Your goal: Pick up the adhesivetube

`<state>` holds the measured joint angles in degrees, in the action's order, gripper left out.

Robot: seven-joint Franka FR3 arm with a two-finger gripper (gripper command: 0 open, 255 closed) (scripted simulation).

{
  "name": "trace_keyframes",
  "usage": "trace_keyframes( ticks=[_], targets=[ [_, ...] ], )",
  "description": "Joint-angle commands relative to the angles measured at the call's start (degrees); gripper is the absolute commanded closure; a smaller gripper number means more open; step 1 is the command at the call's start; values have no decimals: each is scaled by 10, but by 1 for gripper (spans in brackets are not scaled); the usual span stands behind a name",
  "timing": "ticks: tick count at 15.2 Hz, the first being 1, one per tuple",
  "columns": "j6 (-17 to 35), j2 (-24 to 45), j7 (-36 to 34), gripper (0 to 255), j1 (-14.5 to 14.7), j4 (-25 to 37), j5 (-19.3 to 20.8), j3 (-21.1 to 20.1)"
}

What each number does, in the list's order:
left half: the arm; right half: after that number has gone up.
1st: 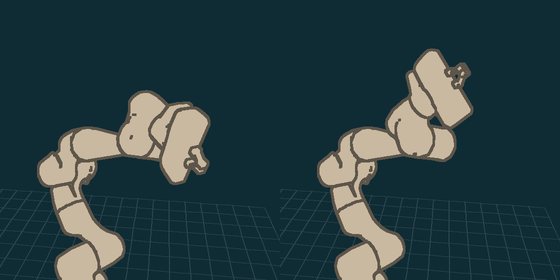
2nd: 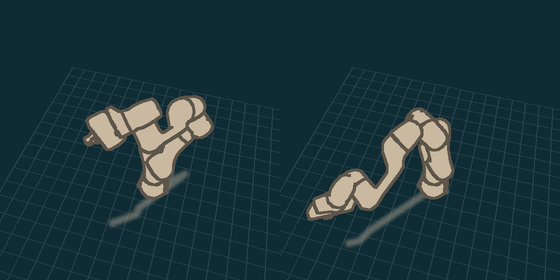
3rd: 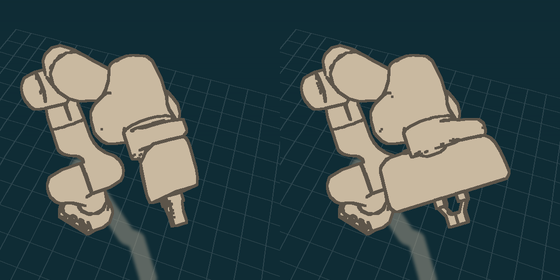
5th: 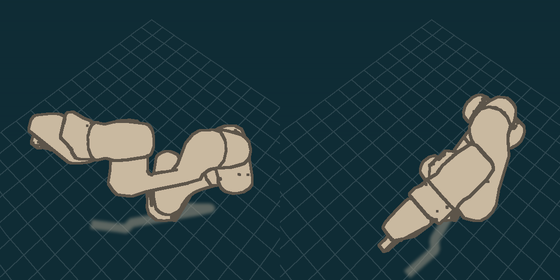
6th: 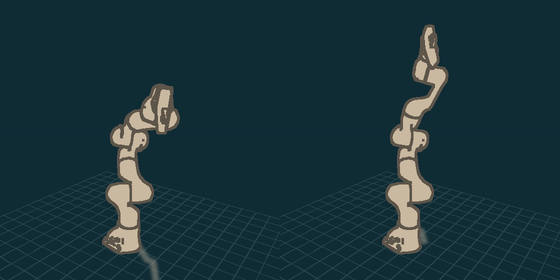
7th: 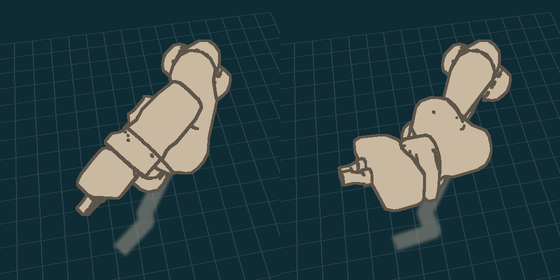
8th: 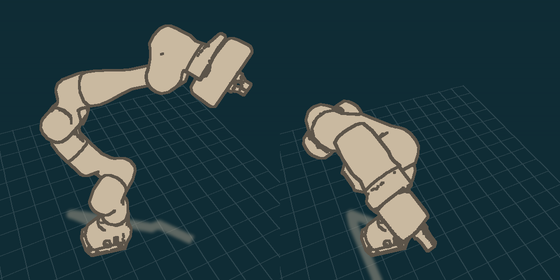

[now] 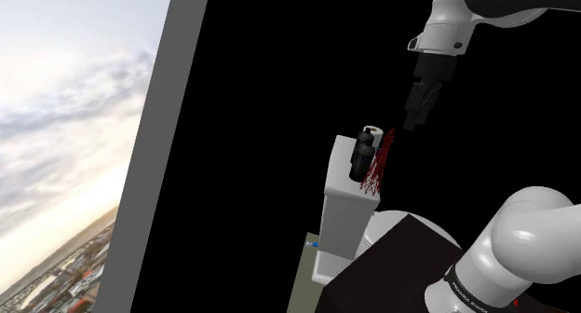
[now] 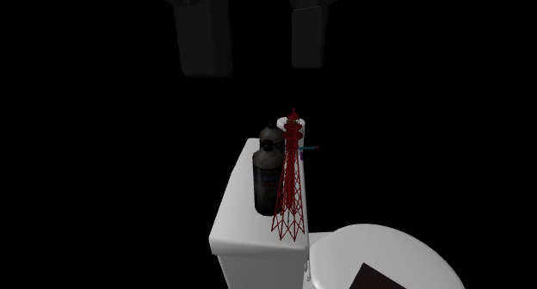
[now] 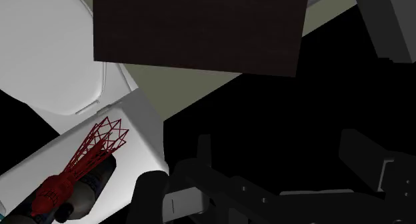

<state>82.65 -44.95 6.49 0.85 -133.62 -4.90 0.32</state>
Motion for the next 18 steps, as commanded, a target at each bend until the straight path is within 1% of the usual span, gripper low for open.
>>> trace_keyframes(
  ticks=[1, 9, 13, 18],
  targets=[
    [0, 0, 0, 0, 0, 0, 0, 0],
    [44, 196, -52, 0, -40, 112, -30, 42],
    [51, 289, -74, 0, -57, 177, -52, 67],
    [47, 402, -97, 0, -79, 265, -88, 99]
  ],
)
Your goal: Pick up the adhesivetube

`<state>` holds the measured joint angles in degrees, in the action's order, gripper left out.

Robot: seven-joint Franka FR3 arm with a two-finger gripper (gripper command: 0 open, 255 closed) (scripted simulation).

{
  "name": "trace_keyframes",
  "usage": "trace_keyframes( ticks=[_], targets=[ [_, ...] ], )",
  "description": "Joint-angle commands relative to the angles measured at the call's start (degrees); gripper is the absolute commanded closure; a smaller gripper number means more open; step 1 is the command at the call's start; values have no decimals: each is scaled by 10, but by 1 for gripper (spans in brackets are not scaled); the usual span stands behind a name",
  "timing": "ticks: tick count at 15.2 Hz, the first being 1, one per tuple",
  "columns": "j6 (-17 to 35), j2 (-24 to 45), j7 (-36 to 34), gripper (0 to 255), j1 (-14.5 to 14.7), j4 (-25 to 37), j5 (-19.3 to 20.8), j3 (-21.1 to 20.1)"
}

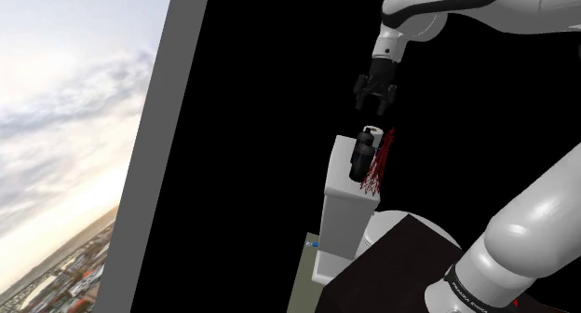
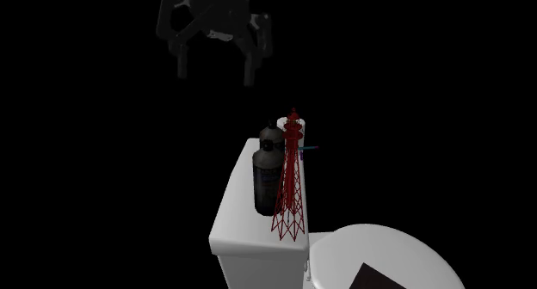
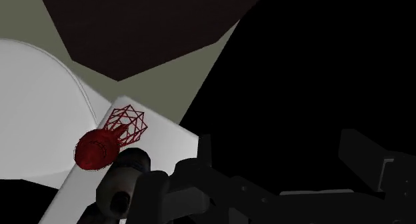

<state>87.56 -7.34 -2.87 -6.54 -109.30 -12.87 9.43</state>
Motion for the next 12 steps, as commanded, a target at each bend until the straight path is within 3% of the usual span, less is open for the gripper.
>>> trace_keyframes(
  ticks=[1, 12],
  targets=[
    [-4, 49, -8, 0, -11, 40, -16, 14],
    [-56, 294, -63, 0, -93, 261, -124, 67]
  ],
)
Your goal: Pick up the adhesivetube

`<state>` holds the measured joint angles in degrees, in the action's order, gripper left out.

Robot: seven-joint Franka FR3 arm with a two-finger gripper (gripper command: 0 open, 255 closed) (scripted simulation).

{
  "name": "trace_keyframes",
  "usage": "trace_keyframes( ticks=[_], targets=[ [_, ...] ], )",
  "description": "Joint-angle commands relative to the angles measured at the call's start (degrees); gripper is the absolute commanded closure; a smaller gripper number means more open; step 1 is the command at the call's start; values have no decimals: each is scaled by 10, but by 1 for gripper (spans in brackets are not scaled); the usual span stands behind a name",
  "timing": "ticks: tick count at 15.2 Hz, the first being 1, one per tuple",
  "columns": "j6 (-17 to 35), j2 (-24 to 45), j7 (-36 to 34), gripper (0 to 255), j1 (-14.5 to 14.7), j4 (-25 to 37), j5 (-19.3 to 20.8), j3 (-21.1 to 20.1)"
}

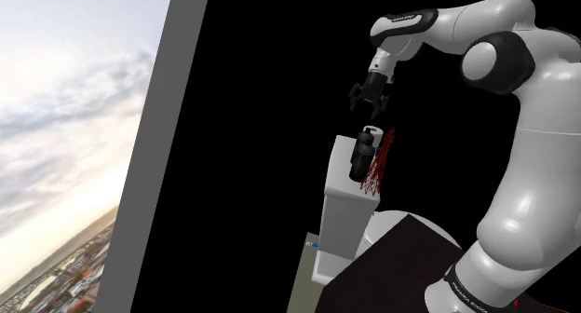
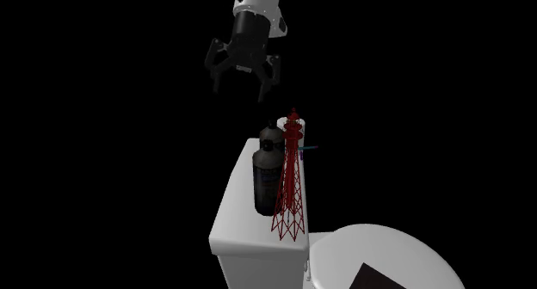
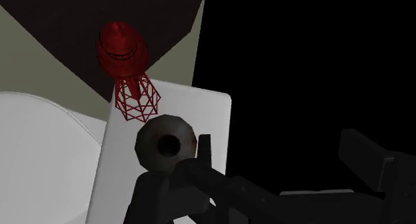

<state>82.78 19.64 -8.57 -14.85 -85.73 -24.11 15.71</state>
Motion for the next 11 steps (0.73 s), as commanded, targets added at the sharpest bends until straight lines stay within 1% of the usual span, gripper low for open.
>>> trace_keyframes(
  ticks=[1, 6, 11],
  targets=[
    [-14, 47, -13, 0, -21, 47, -22, 7],
    [-48, 158, -55, 0, -78, 160, -73, 15],
    [-84, 272, -112, 0, -144, 288, -121, 13]
  ],
)
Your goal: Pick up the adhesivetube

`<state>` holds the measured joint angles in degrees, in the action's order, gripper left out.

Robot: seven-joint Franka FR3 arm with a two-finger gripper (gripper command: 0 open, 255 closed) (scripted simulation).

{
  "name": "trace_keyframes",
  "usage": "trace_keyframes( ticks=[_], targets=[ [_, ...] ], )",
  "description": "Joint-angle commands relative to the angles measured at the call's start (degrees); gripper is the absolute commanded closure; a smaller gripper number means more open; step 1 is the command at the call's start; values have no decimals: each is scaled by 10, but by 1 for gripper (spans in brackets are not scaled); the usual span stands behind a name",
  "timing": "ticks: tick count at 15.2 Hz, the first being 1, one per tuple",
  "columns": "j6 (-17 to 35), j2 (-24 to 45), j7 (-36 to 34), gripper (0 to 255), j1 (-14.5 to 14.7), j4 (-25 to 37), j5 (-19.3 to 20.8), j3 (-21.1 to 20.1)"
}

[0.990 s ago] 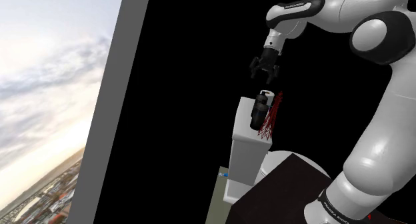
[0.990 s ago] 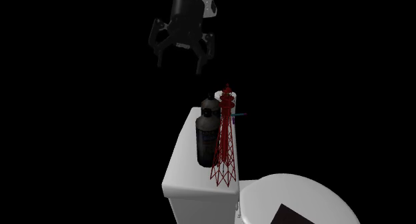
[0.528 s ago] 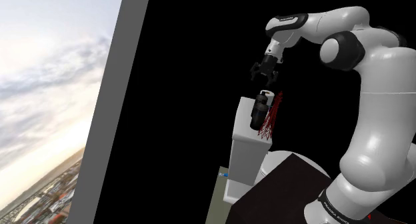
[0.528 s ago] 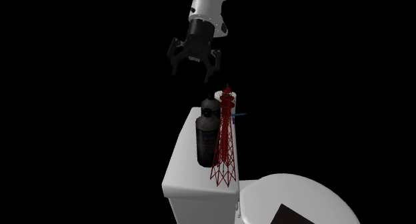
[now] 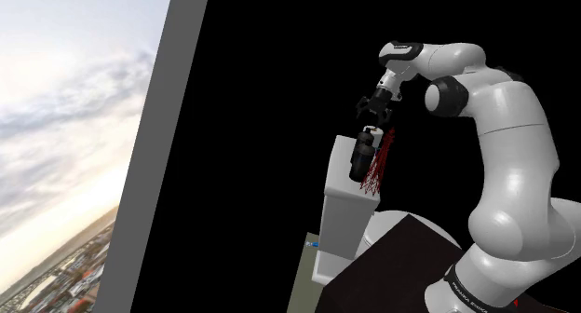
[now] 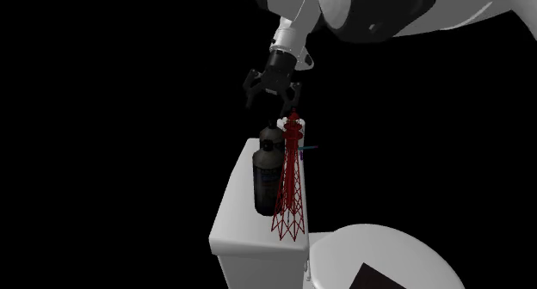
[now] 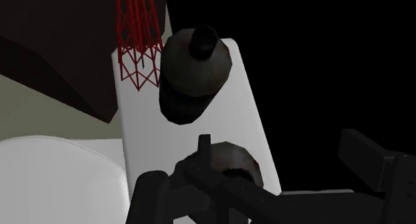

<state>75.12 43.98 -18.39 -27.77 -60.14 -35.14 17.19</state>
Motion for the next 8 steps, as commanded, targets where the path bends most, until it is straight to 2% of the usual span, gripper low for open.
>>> trace_keyframes(
  ticks=[1, 4, 8],
  targets=[
    [-15, 53, -27, 0, -29, 61, -20, -3],
    [-41, 133, -75, 0, -76, 162, -46, -11],
    [-23, 135, -65, 0, -72, 144, -45, -10]
  ],
)
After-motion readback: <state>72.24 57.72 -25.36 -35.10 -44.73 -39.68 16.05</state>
